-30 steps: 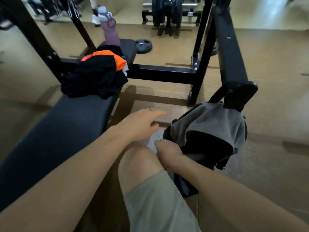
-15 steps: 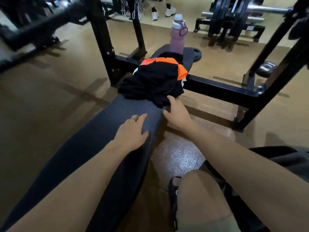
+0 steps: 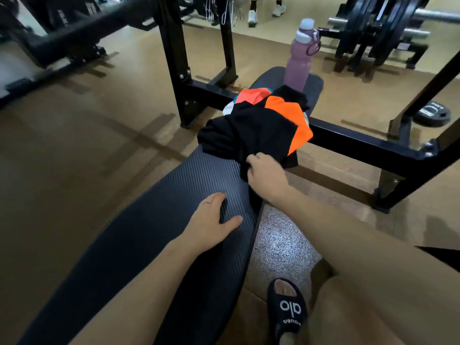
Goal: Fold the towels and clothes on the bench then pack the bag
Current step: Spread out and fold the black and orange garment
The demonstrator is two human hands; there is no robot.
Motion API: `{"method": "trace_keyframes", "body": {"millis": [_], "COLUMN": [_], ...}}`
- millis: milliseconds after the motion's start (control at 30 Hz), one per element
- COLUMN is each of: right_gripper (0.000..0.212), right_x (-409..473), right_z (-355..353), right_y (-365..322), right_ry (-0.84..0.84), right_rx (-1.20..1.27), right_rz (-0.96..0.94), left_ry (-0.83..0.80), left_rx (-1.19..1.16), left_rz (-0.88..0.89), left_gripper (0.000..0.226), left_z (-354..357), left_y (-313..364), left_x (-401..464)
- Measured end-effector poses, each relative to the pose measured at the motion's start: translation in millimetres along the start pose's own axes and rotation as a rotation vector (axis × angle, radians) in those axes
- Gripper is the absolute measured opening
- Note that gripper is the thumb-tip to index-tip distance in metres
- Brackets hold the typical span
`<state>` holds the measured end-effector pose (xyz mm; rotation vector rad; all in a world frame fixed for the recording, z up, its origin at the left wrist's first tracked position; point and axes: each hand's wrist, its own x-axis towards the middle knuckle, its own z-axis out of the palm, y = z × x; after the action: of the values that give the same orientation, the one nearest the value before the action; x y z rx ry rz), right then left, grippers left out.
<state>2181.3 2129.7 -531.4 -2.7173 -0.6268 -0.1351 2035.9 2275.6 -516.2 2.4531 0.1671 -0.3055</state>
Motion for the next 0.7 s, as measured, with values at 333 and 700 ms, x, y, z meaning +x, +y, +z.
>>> {"method": "trace_keyframes", "body": {"millis": [333, 700], "right_gripper": [0.031, 0.060], "right_x": [-158.4, -184.1], "right_z": [-31.8, -46.5], "right_y": [-133.4, -125.4], "right_ry": [-0.279, -0.370], "right_rx": [0.467, 0.577], "right_rz": [-0.423, 0.191], "left_ry": [0.094, 0.051], "left_rx": [-1.161, -0.823], "left_rz": [-0.523, -0.740], "left_gripper": [0.031, 0.023], "left_z": [-38.6, -54.3], "left_y": [6.2, -52.2], "left_x": [-96.0, -221.6]}}
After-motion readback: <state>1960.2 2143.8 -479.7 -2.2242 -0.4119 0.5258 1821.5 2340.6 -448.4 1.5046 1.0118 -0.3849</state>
